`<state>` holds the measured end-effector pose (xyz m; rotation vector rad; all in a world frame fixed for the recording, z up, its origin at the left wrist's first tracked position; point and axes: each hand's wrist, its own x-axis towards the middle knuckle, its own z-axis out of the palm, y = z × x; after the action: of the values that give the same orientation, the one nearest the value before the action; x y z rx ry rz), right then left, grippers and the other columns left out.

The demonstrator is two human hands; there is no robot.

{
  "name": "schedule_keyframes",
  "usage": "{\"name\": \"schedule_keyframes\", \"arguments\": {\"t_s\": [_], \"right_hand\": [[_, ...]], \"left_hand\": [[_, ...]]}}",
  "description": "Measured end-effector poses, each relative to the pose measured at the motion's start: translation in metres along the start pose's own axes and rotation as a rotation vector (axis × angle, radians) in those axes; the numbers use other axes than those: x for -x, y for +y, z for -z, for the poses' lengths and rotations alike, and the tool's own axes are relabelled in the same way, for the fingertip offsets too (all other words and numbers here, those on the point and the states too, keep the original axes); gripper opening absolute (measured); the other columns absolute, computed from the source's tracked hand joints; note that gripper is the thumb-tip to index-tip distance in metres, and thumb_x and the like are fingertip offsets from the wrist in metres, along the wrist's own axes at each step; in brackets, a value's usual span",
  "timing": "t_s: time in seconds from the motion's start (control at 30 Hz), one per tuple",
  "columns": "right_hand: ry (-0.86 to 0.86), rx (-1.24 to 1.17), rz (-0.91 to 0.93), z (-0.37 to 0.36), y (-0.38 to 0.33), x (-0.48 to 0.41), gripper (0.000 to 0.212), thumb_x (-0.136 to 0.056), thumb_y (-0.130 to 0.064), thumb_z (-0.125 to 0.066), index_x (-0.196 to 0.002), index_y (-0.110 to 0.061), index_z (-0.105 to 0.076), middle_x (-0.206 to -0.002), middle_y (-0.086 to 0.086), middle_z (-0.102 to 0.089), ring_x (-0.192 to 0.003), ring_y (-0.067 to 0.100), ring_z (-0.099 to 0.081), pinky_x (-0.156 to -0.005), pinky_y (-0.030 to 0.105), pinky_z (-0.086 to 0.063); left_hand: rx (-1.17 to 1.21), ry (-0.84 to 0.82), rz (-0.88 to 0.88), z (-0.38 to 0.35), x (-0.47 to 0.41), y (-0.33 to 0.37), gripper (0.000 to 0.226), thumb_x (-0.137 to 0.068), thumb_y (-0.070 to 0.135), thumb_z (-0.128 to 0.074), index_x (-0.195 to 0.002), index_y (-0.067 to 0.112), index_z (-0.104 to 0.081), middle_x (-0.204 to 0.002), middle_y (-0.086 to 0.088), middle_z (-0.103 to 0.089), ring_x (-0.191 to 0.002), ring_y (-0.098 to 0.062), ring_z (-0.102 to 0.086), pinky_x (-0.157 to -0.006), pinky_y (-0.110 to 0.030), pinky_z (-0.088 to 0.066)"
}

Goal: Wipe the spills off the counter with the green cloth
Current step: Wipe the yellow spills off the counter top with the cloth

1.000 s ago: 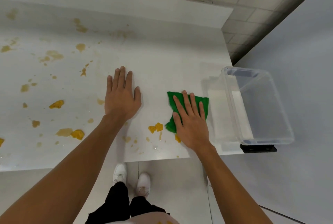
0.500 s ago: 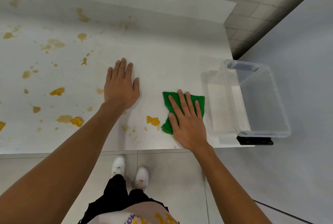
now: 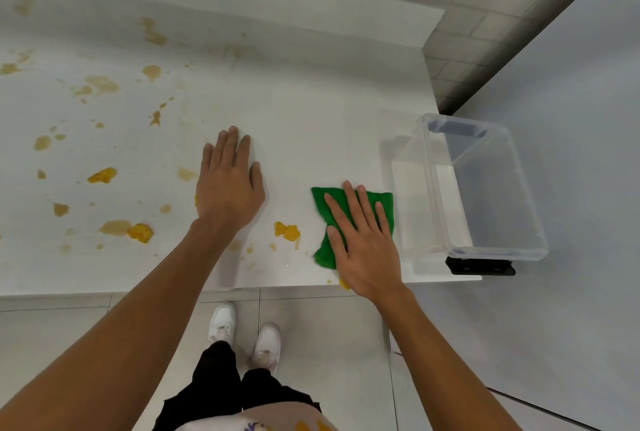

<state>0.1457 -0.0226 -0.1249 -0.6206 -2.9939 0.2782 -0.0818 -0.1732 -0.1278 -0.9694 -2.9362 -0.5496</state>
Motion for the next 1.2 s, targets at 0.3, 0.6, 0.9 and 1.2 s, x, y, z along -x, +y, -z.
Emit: {"name": "schedule_keyframes", "arguments": {"t_s": [0.3, 0.6, 0.9, 1.2], "right_hand": [[0.006, 0.021, -0.056, -0.006, -0.015, -0.015, 0.059, -0.113, -0.043, -0.024, -0.17, -0.03, -0.018, -0.18, -0.001, -0.001, -0.166, 0.022, 0.006, -0.133, 0.056, -0.007], [0.007, 0.023, -0.125, -0.003, 0.002, -0.005, 0.059, -0.113, -0.043, -0.022, -0.171, -0.03, -0.016, -0.18, -0.002, -0.001, -0.166, 0.021, 0.005, -0.132, 0.057, -0.01], [-0.059, 0.016, 0.105, 0.006, -0.006, 0.041, 0.059, -0.114, -0.042, -0.026, -0.171, -0.031, -0.013, -0.18, -0.004, 0.002, -0.166, 0.02, 0.006, -0.133, 0.055, -0.011], [-0.051, 0.052, 0.084, -0.005, -0.023, -0.024, 0.06, -0.113, -0.048, -0.025, -0.17, -0.032, -0.018, -0.18, -0.001, -0.001, -0.166, 0.024, 0.007, -0.132, 0.058, -0.008]], "left_hand": [[-0.014, 0.04, 0.003, 0.0, 0.002, 0.001, 0.062, -0.106, 0.036, -0.028, -0.161, 0.007, -0.032, -0.171, -0.014, -0.025, -0.16, -0.029, -0.018, -0.131, -0.049, -0.011], [-0.033, 0.018, 0.006, 0.001, 0.004, 0.002, 0.06, -0.109, 0.035, -0.029, -0.163, 0.009, -0.028, -0.173, -0.012, -0.02, -0.161, -0.027, -0.013, -0.132, -0.048, -0.009], [-0.012, 0.035, -0.006, 0.004, 0.004, -0.001, 0.057, -0.109, 0.033, -0.035, -0.16, 0.008, -0.035, -0.171, -0.014, -0.027, -0.159, -0.029, -0.021, -0.13, -0.048, -0.015], [0.008, 0.121, -0.042, 0.015, 0.006, -0.017, 0.047, -0.102, 0.03, -0.051, -0.143, 0.008, -0.059, -0.155, -0.014, -0.053, -0.144, -0.033, -0.048, -0.122, -0.053, -0.03]]}}
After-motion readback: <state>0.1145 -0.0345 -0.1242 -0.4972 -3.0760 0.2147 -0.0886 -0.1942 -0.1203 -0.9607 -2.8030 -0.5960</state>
